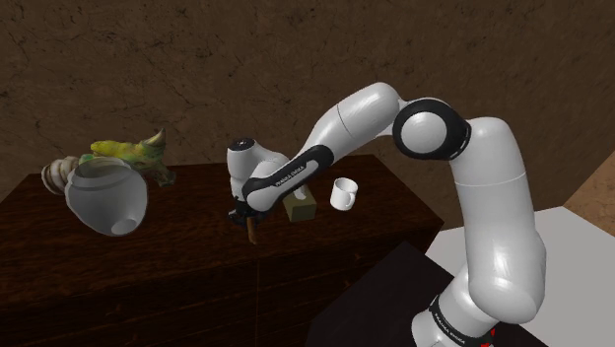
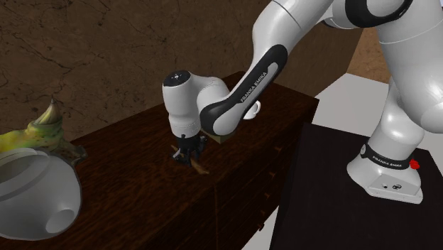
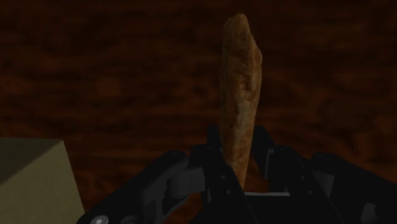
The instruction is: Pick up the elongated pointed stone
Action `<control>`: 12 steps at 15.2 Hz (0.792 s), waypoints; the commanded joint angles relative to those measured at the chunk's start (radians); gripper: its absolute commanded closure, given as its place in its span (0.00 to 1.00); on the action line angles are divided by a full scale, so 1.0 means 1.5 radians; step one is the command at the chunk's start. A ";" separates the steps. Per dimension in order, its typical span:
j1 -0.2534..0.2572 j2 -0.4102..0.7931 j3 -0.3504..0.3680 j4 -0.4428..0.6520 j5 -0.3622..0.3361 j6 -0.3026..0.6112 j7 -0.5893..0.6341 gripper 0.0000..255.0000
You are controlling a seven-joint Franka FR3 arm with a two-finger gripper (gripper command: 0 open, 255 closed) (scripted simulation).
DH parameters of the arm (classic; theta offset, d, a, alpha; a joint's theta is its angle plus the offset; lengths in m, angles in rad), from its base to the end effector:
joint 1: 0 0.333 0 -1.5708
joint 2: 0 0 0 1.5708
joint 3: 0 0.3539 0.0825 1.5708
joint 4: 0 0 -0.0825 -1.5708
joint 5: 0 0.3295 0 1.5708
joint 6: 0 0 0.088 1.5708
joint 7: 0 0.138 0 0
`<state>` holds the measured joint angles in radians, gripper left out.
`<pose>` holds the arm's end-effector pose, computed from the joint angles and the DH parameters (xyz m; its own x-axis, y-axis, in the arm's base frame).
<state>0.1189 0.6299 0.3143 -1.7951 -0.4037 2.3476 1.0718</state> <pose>0.5905 0.2342 0.2475 0.9193 -0.3885 0.0626 -0.3926 -0.9162 0.0796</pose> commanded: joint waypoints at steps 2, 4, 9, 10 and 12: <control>-0.002 -0.011 0.005 0.000 0.006 -0.011 -0.004 1.00; -0.005 -0.024 0.009 0.000 0.012 -0.023 -0.009 1.00; -0.012 -0.053 0.019 0.001 0.026 -0.052 -0.020 1.00; -0.013 -0.059 0.021 0.002 0.029 -0.058 -0.022 1.00; -0.015 -0.070 0.024 0.004 0.035 -0.071 -0.027 1.00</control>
<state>0.0973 0.5307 0.3488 -1.7923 -0.3549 2.2503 1.0350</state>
